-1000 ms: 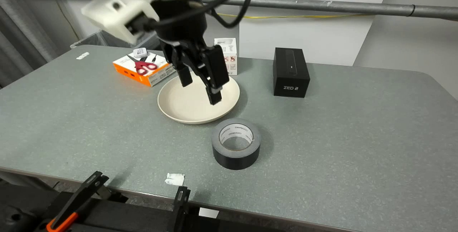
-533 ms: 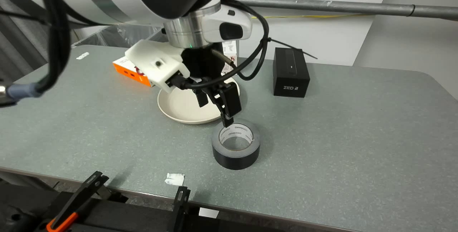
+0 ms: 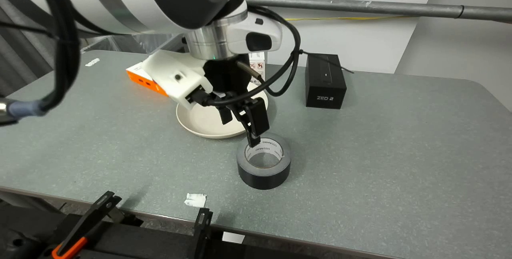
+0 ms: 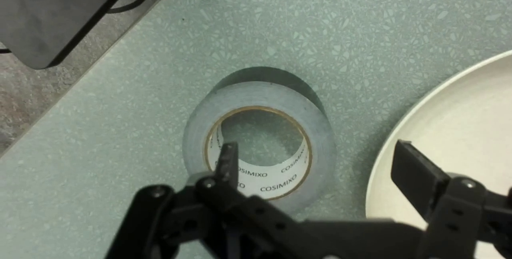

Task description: Put the tape on the plate

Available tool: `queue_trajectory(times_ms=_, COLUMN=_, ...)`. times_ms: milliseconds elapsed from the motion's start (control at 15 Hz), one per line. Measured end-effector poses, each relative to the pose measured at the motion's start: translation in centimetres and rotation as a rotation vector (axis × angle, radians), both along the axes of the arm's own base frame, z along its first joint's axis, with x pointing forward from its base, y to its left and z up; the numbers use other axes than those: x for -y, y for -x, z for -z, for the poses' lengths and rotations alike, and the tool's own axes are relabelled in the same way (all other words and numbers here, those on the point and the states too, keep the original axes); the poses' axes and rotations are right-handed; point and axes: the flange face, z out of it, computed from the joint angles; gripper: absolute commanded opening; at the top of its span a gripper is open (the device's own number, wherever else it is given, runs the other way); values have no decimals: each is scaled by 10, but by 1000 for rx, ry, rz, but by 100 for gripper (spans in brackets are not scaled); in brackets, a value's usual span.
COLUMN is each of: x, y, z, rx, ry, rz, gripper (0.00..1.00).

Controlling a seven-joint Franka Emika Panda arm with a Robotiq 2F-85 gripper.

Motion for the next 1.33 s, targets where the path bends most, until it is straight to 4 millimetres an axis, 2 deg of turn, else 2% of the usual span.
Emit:
queue_trajectory(times_ms=733, x=7, y=3, z=43, rx=39, ry=-8, rz=-49, gripper=100)
queue_trajectory(times_ms=800, x=6, y=4, z=47, rx=38, ry=-8, rz=-61, gripper=75)
queue_trajectory(times_ms=867, x=4, y=4, z=52, rx=37, ry=-8, rz=-75, gripper=74)
queue_trajectory(times_ms=933, x=3, y=4, z=56, rx=38, ry=-9, rz=-88, gripper=68)
queue_trajectory(times_ms=1333, x=2, y=2, z=69, rx=45, ry=-18, rz=-123, gripper=19)
